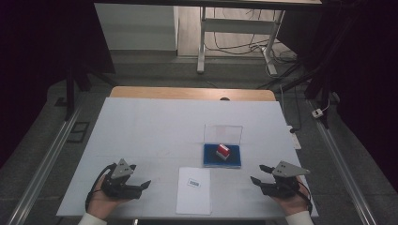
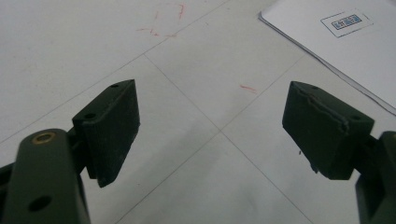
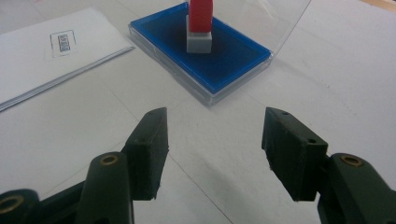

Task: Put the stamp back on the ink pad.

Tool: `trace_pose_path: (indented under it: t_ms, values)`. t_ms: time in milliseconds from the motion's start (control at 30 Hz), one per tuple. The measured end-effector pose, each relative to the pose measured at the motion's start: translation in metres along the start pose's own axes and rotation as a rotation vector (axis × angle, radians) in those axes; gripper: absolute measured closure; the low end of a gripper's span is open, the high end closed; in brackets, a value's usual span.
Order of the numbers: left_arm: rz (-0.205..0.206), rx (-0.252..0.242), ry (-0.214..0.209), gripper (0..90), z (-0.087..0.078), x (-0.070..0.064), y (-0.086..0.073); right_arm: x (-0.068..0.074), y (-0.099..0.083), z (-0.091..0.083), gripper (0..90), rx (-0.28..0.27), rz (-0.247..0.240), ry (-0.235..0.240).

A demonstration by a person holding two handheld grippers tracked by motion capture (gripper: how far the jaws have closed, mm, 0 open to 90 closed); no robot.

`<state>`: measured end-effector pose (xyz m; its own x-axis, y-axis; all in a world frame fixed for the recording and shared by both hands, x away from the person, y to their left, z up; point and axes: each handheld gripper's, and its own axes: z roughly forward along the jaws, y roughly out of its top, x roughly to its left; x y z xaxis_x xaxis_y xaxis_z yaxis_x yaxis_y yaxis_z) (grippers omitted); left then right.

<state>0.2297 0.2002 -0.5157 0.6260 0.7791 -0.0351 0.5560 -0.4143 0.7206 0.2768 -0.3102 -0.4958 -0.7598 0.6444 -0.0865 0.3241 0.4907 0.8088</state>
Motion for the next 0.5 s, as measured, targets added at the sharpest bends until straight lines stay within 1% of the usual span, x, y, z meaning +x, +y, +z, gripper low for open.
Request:
trace_pose_path:
  t_ms: [167, 200, 233, 500]
  values:
    - [0.000, 0.001, -0.003, 18.8, 0.0004, 0.0001, -0.0001, -0.0003, 0.0003, 0.0003, 40.8, -0.006, 0.004, 0.006]
    - [0.000, 0.002, -0.002, 18.8, 0.0005, 0.0000, -0.0002, -0.0003, 0.0005, -0.0003, 40.8, -0.001, 0.002, -0.004]
    - [0.000, 0.002, -0.002, 18.8, 0.0005, 0.0001, -0.0002, -0.0005, 0.0005, -0.0004, 40.8, -0.002, 0.002, -0.005]
    - [0.000, 0.003, -0.002, 18.8, 0.0004, 0.0002, -0.0004, -0.0012, 0.0009, -0.0014, 40.8, -0.006, 0.003, 0.001]
